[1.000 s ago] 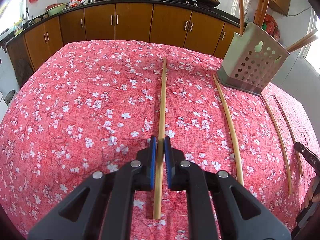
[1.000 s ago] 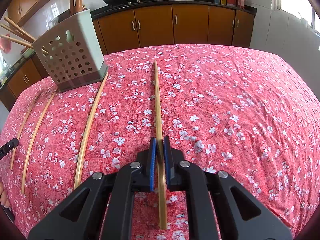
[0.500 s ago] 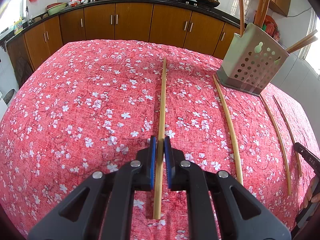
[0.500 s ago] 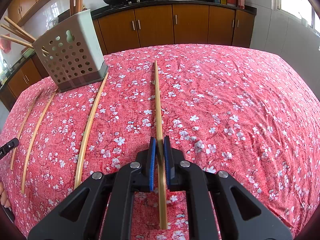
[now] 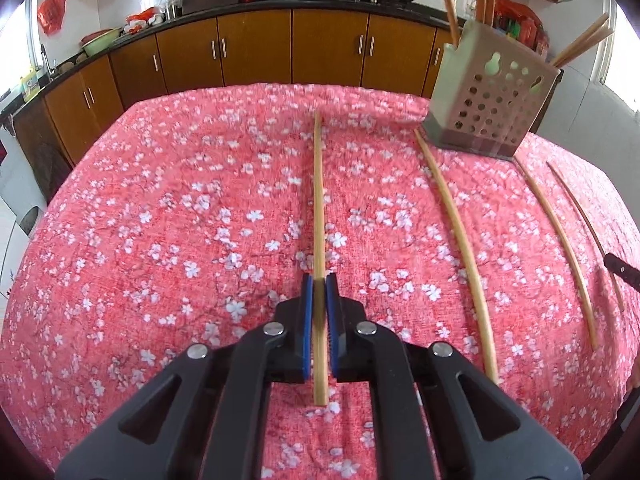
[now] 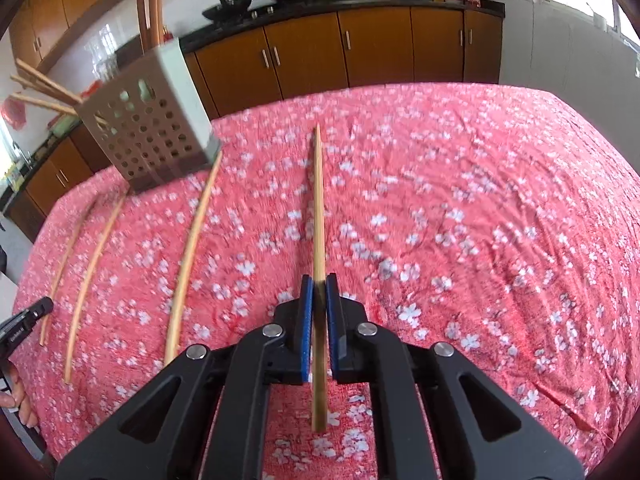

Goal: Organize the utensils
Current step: 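Lift both held chopsticks upright and carry them over the metal holder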

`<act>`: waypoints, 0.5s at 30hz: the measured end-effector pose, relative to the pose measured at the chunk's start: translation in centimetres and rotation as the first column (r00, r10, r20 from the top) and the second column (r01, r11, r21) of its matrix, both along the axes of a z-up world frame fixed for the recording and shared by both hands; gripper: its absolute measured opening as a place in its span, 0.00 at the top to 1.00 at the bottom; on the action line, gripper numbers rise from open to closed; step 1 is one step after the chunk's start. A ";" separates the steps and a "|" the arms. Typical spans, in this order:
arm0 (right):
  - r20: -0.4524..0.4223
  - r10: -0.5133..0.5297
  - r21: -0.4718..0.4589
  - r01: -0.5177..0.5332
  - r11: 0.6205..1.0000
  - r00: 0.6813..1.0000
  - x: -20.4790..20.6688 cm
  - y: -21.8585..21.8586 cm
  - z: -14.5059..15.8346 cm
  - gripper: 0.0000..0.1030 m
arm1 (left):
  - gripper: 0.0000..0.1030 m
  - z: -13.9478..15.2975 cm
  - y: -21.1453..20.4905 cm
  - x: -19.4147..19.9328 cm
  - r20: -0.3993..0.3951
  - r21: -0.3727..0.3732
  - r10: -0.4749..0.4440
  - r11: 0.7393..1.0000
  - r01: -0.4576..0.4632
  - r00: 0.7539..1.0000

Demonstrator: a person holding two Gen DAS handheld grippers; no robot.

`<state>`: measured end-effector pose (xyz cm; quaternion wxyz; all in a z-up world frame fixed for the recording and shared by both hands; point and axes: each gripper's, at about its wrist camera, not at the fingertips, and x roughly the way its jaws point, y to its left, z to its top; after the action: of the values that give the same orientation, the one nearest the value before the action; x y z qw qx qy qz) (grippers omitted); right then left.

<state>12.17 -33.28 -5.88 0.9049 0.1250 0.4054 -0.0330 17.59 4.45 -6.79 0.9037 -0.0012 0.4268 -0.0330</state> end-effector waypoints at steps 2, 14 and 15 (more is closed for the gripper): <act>0.057 -0.013 -0.002 0.013 1.000 0.998 -0.6 -0.4 1.7 0.93 | 0.93 1.3 0.2 -0.6 0.043 -0.010 -0.001 1.000 0.001 0.999; 0.313 -0.058 -0.003 0.062 0.998 0.948 -2.0 -1.7 10.0 0.93 | 0.93 11.7 1.0 -1.9 0.314 -0.096 0.033 0.995 -0.003 0.949; 0.323 -0.058 -0.004 0.062 0.998 0.945 -2.1 -1.8 10.4 0.93 | 0.93 12.1 1.1 -1.9 0.324 -0.101 0.034 0.995 -0.002 0.946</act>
<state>10.09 -35.05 4.53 0.9585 0.1347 0.2476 -0.0423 15.71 5.53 5.33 0.9608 -0.0444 0.2700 -0.0457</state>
